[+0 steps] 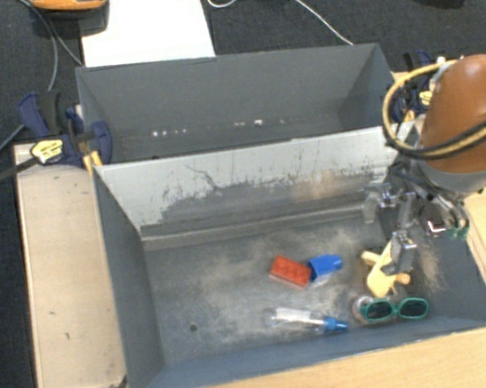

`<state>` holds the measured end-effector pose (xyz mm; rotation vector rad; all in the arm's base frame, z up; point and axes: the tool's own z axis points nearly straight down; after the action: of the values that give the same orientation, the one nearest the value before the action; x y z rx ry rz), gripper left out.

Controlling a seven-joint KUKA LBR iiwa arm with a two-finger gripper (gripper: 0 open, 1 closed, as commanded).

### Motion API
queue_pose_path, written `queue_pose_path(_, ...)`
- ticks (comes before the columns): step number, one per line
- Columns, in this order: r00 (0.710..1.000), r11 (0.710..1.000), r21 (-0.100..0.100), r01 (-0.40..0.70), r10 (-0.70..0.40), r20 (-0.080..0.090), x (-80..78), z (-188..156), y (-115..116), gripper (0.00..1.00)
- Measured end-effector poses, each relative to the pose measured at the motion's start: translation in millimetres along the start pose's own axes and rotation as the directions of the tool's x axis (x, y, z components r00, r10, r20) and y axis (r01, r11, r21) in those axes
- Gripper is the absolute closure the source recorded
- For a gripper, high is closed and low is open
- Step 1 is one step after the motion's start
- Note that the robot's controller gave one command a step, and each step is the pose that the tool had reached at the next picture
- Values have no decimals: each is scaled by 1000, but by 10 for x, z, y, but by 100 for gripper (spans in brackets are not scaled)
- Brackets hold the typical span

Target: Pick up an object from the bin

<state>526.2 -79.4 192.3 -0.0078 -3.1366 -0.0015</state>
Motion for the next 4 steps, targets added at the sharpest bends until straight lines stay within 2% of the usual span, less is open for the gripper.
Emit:
queue_pose_path(1,1000,1000,1,4,-4,8,-17,-45,2,0)
queue_pose_path(2,996,996,-1,89,-89,2,72,1018,-17,100)
queue_pose_path(3,996,996,0,90,-90,2,69,1015,-21,0)
queue_pose_path(4,996,996,0,93,-93,1,74,1014,-22,100)
